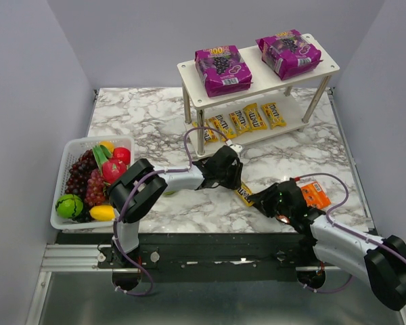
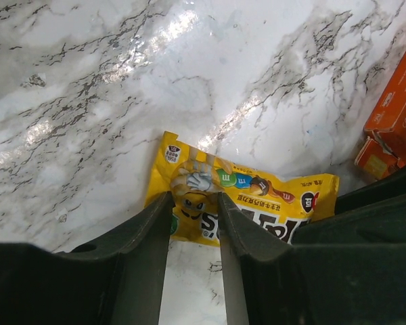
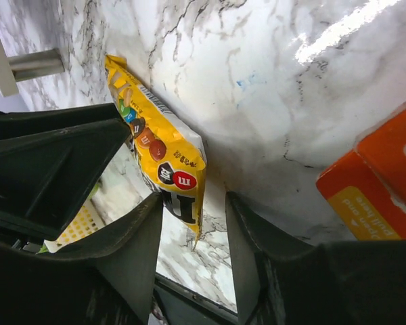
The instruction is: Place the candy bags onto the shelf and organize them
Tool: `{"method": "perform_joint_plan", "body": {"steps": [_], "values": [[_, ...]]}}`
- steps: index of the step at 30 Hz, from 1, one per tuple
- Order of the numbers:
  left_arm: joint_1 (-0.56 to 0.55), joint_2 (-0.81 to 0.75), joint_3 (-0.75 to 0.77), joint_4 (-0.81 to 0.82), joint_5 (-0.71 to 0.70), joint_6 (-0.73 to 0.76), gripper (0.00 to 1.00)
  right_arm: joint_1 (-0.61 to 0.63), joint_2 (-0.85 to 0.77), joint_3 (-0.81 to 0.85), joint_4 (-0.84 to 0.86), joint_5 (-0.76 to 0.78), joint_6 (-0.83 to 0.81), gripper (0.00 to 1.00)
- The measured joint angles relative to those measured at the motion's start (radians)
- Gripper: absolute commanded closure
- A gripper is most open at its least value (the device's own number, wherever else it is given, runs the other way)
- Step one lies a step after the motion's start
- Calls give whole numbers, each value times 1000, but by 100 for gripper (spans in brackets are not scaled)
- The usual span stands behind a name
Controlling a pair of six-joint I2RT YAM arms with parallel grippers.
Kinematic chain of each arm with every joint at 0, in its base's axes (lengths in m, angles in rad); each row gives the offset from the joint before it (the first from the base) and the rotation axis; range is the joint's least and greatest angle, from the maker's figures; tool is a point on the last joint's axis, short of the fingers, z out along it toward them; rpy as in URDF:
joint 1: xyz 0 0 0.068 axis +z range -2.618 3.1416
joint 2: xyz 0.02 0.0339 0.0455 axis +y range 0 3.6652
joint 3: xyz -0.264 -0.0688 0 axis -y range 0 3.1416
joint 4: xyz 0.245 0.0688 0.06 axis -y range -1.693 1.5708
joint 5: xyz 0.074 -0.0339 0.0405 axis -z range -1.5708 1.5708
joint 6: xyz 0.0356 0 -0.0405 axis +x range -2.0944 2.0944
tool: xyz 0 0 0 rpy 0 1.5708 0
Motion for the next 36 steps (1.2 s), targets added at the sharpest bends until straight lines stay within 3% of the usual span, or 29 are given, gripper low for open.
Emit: {"method": "perform_joint_plan", "body": {"steps": [2,3,6,7,17,22,29,36], "values": [[0,0,-1,1,0,0,58,0,0,-11,21,2,9,68],[0,0,-2,4,0,0,58,0,3,-15,24,5,17,80],[0,-1,-5,8,-1,-1,58,0,2,-21,30,8,29,97],[0,-2,-5,7,-3,-2,58,0,-2,-21,30,8,29,99],[7,-60,-55,-64,-76,-19,51,0,-229,13,-211,70,-5,99],[19,-153,-106,-136,-140,-19,46,-7,-311,117,-376,143,-67,99],[25,-358,-172,-178,-204,-19,42,-89,-224,379,-491,216,-212,99],[25,-480,-251,-192,-224,-18,40,-330,-64,595,-481,182,-394,99]]}}
